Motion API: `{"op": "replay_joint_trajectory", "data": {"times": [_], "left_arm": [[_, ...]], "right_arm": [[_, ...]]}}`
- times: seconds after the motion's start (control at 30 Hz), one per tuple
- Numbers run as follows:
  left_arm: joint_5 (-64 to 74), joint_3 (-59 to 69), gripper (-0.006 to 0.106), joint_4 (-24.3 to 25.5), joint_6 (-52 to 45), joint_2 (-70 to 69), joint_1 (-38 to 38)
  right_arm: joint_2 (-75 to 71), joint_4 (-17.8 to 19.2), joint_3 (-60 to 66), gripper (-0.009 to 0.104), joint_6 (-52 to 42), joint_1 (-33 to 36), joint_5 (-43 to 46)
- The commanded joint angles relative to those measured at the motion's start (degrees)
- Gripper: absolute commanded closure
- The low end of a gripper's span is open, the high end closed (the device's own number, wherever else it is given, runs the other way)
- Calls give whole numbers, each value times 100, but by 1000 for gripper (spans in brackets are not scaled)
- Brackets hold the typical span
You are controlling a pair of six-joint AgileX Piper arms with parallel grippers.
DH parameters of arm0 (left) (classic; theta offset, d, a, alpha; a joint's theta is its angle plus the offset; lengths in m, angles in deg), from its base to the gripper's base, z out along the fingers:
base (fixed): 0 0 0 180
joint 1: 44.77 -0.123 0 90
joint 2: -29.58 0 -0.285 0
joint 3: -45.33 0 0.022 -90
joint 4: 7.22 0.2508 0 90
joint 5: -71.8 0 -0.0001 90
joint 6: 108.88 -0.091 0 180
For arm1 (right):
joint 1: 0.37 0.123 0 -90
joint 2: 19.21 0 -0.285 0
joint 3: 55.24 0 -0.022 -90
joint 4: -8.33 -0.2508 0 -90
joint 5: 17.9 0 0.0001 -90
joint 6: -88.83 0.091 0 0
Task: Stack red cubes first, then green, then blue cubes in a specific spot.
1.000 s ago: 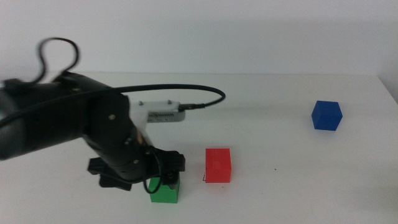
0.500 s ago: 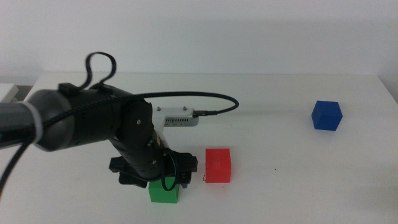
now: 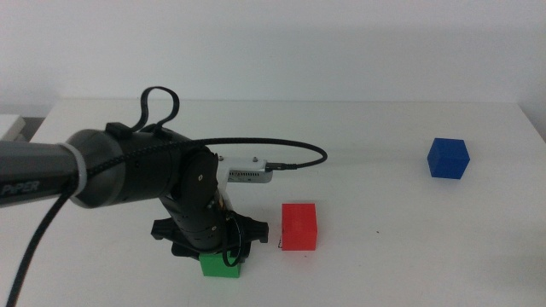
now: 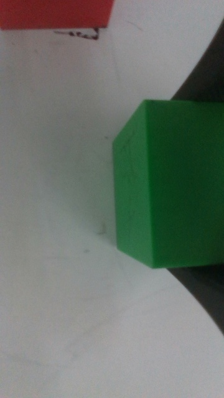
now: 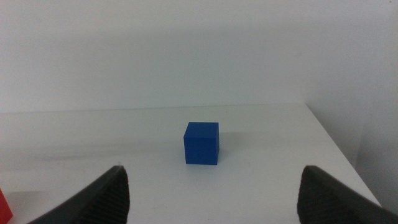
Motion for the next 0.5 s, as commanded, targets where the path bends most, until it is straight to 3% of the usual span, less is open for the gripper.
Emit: {"op": "replay_joint_trajectory", "data": {"times": [0.0,0.1,0.2,0.47], "left_arm": [[236,-161,83,-81,117,-219,31],[694,-686,100,268,711,-552,341],[1455,-1614,102,837,1410,-503,780],[2448,-3521,102,543,1613,578,1092]], "right_arm": [[-26,24,16,2,-19,7,46],[-26,24,16,2,-19,7,46],[-26,24,16,2,-19,7,46],[-26,24,16,2,-19,7,46]]}}
